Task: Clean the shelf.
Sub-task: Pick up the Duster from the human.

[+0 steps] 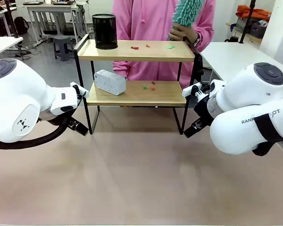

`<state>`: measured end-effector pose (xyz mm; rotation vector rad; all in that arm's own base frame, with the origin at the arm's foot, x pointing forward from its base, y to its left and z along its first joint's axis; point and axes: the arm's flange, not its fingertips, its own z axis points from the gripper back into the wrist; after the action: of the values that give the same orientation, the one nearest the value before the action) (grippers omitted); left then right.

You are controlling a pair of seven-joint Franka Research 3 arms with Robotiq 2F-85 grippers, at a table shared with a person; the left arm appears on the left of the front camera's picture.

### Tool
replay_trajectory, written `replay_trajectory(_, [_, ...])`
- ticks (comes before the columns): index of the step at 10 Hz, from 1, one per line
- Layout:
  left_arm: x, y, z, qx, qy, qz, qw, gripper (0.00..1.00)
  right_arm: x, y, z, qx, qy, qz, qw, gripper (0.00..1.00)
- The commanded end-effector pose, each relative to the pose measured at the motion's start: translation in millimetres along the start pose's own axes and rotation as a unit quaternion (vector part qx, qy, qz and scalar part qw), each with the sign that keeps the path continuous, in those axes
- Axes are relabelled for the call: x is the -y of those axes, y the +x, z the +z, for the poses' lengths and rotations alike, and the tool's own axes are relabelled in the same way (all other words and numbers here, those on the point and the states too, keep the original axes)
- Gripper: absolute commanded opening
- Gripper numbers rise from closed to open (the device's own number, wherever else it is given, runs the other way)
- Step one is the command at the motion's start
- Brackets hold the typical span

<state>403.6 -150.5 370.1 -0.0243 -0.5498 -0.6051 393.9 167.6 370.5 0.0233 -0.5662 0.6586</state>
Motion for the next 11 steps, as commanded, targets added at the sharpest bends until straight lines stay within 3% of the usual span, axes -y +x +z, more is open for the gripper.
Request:
replay_trajectory(1, [0.0,0.0,0.1,0.000,0.000,0.000,1.000,1.00,0.0,0.0,0.0,0.000,0.000,0.000,1.000,1.00])
replay_trajectory(10, [-0.1,0.0,0.0,0.000,0.000,0.000,1.000,1.00,-0.1,0.0,0.0,0.000,0.000,0.000,1.000,1.00])
replay_trajectory(11, [-3.3,-4.6,29.7,0.051,-0.113,-0.026,0.992,1.00,9.3,4.4,24.5,-0.030,0.085,-0.036,0.995,1.00])
